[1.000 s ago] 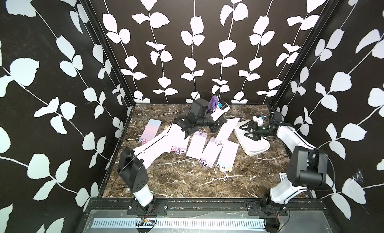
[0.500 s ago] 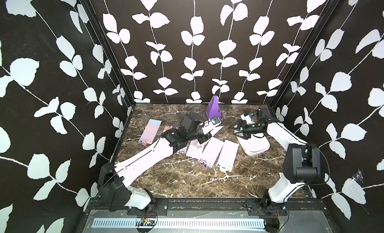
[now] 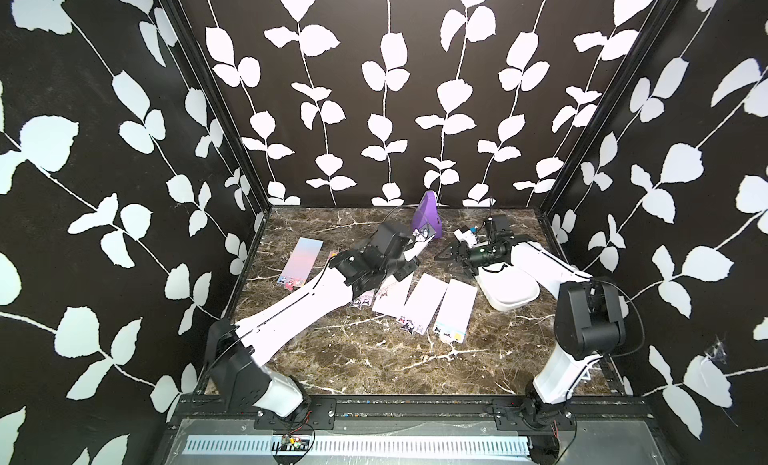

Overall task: Take the stickers out of the storage box
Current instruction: Pick up the sticker from the storage box.

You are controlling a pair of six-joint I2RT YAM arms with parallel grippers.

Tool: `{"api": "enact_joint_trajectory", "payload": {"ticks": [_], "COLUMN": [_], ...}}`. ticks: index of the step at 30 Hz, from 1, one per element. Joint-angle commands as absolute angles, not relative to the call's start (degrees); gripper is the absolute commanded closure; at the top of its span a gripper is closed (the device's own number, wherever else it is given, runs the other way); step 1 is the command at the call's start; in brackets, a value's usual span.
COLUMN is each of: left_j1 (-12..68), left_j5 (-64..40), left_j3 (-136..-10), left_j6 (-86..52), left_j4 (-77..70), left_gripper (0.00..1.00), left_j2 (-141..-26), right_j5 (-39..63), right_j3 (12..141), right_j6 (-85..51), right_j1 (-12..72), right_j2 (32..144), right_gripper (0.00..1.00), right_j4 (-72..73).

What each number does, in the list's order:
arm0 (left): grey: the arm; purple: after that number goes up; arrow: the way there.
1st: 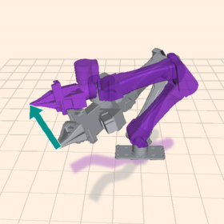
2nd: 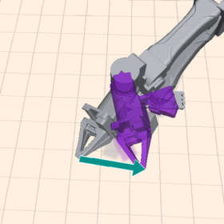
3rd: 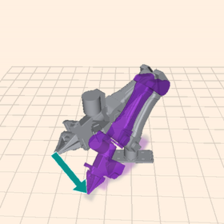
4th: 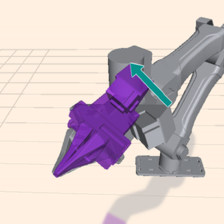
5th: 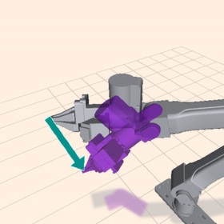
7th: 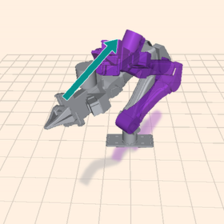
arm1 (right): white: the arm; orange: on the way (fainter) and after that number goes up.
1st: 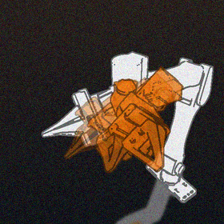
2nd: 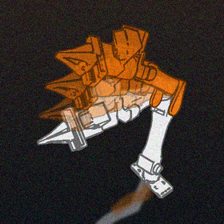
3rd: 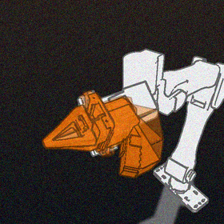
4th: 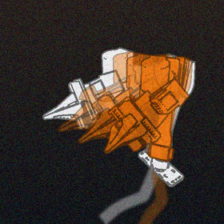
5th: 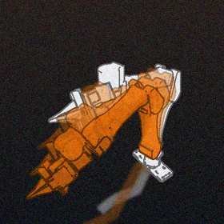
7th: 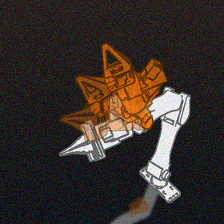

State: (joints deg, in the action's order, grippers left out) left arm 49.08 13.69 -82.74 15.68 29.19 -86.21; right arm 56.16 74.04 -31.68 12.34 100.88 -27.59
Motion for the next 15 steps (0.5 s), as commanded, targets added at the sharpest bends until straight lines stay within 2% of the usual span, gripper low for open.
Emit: {"api": "enact_joint_trajectory", "payload": {"ticks": [1, 6, 10, 15], "left_j1": [49.3, 49.22, 49.25, 49.22], "left_j5": [21.18, 27.73, 30.19, 30.7], "left_j3": [-89.14, -99.57, -111.46, -120.63], "left_j6": [9.19, 2.41, -1.05, -5.15], "left_j4": [41.4, 52.88, 64.37, 71.38], "left_gripper": [1.0, 1.0, 1.0, 1.0], "left_j2": [-89.62, -97.28, -105.41, -112.3], "right_j5": [55.15, 50.13, 35.8, 18.35], "right_j3": [75.54, 74.53, 70.17, 62.02], "right_j6": [-31.59, -29.45, -27.25, -28.87], "right_j1": [14.34, 20.38, 27.33, 41.04], "right_j2": [100.59, 99.01, 94.6, 88.65], "right_gripper": [0.21, 0.21, 0.22, 0.22], "right_j4": [-25.82, -23.11, -19.18, -3.87]}}
